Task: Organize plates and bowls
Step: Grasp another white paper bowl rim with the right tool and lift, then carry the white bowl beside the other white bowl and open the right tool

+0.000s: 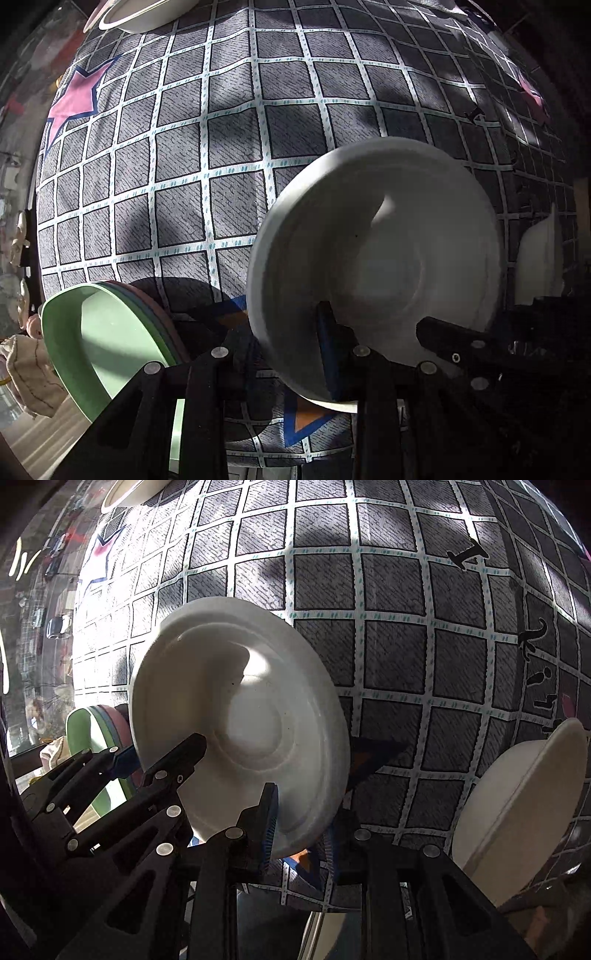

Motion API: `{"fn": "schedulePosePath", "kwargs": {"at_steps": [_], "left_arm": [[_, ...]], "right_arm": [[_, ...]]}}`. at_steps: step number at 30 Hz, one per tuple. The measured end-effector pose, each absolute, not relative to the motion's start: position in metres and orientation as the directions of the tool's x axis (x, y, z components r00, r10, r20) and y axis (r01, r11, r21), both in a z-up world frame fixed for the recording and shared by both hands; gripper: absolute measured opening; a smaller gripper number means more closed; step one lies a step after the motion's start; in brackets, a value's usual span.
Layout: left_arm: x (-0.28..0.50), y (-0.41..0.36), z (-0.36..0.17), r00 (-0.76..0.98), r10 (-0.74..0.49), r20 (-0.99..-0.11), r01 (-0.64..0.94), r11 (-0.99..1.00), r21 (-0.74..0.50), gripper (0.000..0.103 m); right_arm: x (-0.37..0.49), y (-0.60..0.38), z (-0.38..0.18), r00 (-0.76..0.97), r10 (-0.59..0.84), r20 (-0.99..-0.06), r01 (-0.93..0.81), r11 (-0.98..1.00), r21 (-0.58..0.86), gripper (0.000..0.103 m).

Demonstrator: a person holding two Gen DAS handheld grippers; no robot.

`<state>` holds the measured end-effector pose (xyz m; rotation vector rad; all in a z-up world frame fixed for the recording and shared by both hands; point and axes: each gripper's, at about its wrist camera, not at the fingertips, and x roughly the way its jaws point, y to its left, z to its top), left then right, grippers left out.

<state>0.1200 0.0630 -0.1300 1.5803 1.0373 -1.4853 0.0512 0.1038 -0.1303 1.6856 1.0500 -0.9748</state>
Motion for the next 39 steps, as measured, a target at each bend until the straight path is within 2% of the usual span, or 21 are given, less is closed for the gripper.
{"fn": "schedulePosePath", "kwargs": {"at_steps": [8,15,25,34,39], "left_arm": [[0.123,0.077,-0.126,0.025,0.083,-0.996,0.895,-0.445,-0.015,0.031],[0.101,0.087,-0.106,0.032,0.046,-0.998,0.883,-0.469,0.007,0.033],[0.088,0.089,-0.072,0.014,0.042,-0.999,0.880,-0.475,-0.008,0.033],[0.033,0.096,-0.037,-0.025,-0.008,-1.000,0.821,-0.571,-0.016,0.033],[-0.015,0.103,-0.040,-0.058,-0.013,-0.998,0.748,-0.662,-0.035,0.033]], "right_arm": [[0.052,0.107,-0.128,0.300,0.217,-0.929,0.945,-0.204,0.257,0.026],[0.032,0.083,-0.099,0.315,0.160,-0.936,0.936,-0.215,0.278,0.029],[-0.008,0.093,-0.091,0.352,0.105,-0.930,0.912,-0.261,0.315,0.029],[-0.051,0.124,-0.057,0.340,0.028,-0.940,0.891,-0.331,0.312,0.029],[-0.096,0.148,-0.050,0.321,-0.004,-0.947,0.854,-0.432,0.291,0.029]]}}
